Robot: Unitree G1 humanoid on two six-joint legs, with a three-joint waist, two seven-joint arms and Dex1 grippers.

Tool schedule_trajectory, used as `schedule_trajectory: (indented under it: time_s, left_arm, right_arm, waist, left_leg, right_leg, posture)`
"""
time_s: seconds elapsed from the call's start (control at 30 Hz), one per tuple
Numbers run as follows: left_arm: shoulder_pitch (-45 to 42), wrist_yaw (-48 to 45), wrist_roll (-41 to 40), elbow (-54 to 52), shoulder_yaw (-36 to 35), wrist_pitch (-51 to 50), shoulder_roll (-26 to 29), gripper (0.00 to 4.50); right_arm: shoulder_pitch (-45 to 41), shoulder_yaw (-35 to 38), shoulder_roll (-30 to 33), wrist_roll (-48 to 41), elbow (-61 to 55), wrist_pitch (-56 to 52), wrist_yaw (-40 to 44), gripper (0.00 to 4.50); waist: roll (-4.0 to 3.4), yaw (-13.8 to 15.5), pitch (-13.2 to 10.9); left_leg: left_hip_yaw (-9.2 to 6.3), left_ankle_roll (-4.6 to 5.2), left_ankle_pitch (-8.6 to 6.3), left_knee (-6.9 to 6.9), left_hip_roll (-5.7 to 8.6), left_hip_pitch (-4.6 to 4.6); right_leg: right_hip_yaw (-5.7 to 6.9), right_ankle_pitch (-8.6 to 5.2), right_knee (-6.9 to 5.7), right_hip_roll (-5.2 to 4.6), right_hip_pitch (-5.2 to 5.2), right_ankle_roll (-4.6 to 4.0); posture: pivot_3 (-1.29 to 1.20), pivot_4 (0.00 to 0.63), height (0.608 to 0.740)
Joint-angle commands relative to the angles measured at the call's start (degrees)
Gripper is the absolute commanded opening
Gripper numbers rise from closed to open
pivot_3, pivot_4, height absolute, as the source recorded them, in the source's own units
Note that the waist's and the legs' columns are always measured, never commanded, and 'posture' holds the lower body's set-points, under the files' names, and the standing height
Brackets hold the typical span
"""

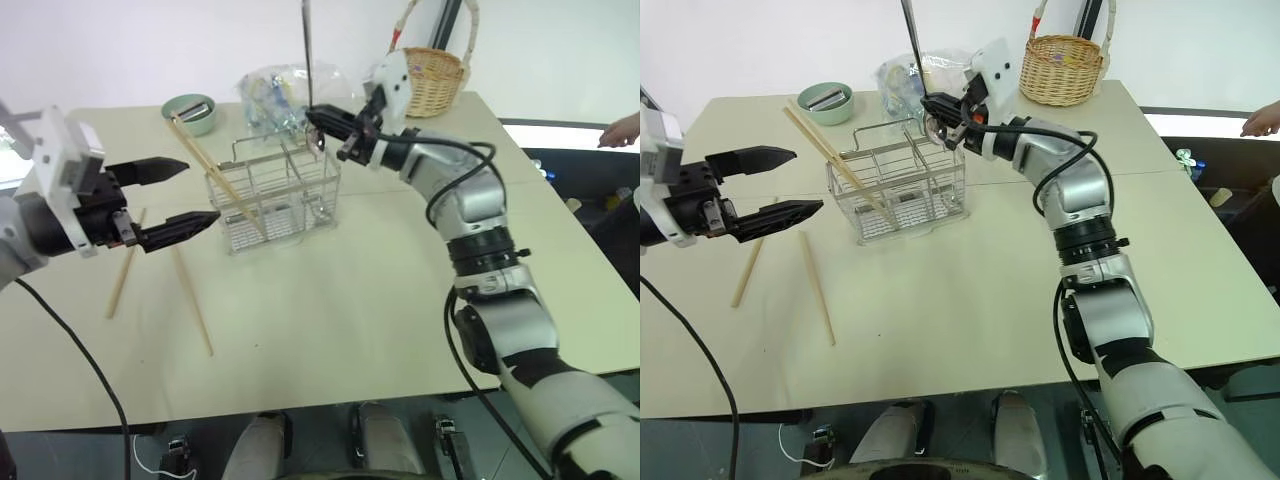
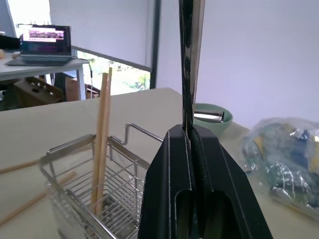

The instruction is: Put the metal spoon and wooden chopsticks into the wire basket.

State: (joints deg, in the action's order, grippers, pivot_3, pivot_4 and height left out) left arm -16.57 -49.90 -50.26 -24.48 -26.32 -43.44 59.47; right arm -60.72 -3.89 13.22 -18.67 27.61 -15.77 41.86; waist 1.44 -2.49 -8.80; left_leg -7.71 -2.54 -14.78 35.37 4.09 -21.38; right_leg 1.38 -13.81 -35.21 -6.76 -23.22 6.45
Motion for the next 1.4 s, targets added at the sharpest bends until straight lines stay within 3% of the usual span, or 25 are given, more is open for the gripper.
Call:
schedule_trajectory:
  time_s: [0.03,0.07,0.17,0.33,0.37,0.5,0.73,0.87,1.0,1.17,1.4]
  left_arm:
    - [0.26,0.32,-0.54,-1.81,-3.3,0.0,1.01,4.5]
    - [0.38,0.47,-0.55,-1.92,-3.49,-0.03,1.02,4.5]
    - [0.65,0.87,-0.62,-2.21,-4.02,-0.13,1.03,4.5]
    - [0.91,1.07,-0.45,-2.22,-4.59,-0.17,1.04,4.5]
    - [0.85,1.14,-0.36,-2.05,-4.6,-0.13,1.06,4.5]
    - [-0.43,2.88,0.7,0.14,-4.34,0.4,0.56,4.5]
    - [-8.85,15.13,5.87,10.09,-2.78,0.35,-2.68,4.5]
    - [-14.14,23.95,12.06,18.82,-0.87,-1.01,-3.64,4.5]
    - [-18.98,29.28,17.78,30.0,2.76,-5.06,-3.14,4.5]
    - [-25.03,32.01,23.51,42.89,7.69,-8.51,-4.39,4.5]
    - [-33.44,24.02,32.56,59.21,20.38,-4.78,-8.7,4.5]
  right_arm:
    - [-1.64,0.84,-1.96,1.98,3.66,3.8,-1.44,0.02]
    - [-1.49,0.9,-2.38,2.39,4.73,4.06,-1.75,0.02]
    - [-0.27,1.23,-3.55,2.79,5.25,3.26,-2.75,0.9]
    - [1.17,1.81,-3.21,3.07,1.93,1.65,-4.21,3.44]
    - [1.12,2.31,-2.88,2.74,1.14,0.95,-4.34,3.77]
    - [-0.38,5.71,-0.1,-0.69,-5.93,-4.86,-4.29,3.77]
    - [0.04,12.28,13.81,-16.53,-26.8,-20.41,8.23,3.77]
    - [7.45,13.04,24.88,-22.39,-36.94,-24.58,18.78,3.77]
    - [17.51,14.08,32.22,-26.7,-45.43,-28.78,22.75,3.77]
    - [27.48,15.46,34.83,-29.11,-51.99,-30.43,21.26,3.77]
    - [36.86,17.24,33.56,-32.19,-58.51,-31.67,15.17,3.77]
  waist:
    - [0.01,-0.04,0.01]
    - [0.0,-0.04,0.0]
    - [-0.02,-0.02,-0.01]
    - [-0.05,0.02,-0.03]
    - [-0.04,0.01,-0.03]
    - [-0.05,0.07,-0.03]
    - [0.02,0.47,0.0]
    - [0.18,1.34,0.11]
    - [0.22,1.6,0.13]
    - [0.27,1.81,0.15]
    - [0.49,2.54,0.26]
  left_leg:
    - [0.0,0.0,0.0,0.0,0.0,0.0]
    - [0.01,0.0,0.0,0.0,0.0,0.0]
    - [0.0,0.0,0.0,0.0,0.0,0.0]
    - [-0.01,0.0,0.0,0.0,0.01,0.01]
    - [-0.01,0.0,0.0,0.0,0.01,0.01]
    - [-0.02,0.0,0.0,0.0,0.01,0.01]
    - [-0.07,0.01,0.0,0.0,0.02,-0.01]
    - [-0.02,0.04,-0.02,0.0,0.05,0.08]
    - [0.1,0.05,-0.02,0.02,0.03,0.09]
    - [0.07,0.04,-0.02,0.09,0.01,0.05]
    - [0.01,0.04,-0.03,0.31,0.03,-0.08]
  right_leg:
    - [0.0,0.0,0.0,0.0,0.0,0.0]
    - [0.0,0.0,0.0,0.0,0.0,0.0]
    - [0.0,0.0,0.0,0.01,0.0,0.0]
    - [0.0,0.0,-0.01,0.01,0.01,0.0]
    - [0.0,0.0,-0.01,0.01,0.01,0.0]
    - [0.0,0.0,-0.02,0.03,0.0,0.0]
    - [0.12,0.0,0.02,0.03,0.04,0.01]
    - [0.17,-0.01,0.04,0.03,0.14,0.03]
    - [0.16,-0.01,0.02,0.02,0.15,0.06]
    - [0.19,-0.01,0.0,0.02,0.14,0.07]
    - [0.22,0.02,0.0,-0.07,0.17,0.11]
  posture:
    - [0.0,0.15,0.688]
    - [0.0,0.15,0.688]
    - [0.0,0.15,0.688]
    - [0.0,0.15,0.688]
    - [0.0,0.15,0.688]
    - [0.0,0.15,0.688]
    - [0.0,0.15,0.688]
    - [0.0,0.15,0.688]
    - [0.0,0.15,0.688]
    - [0.0,0.15,0.688]
    - [0.0,0.15,0.688]
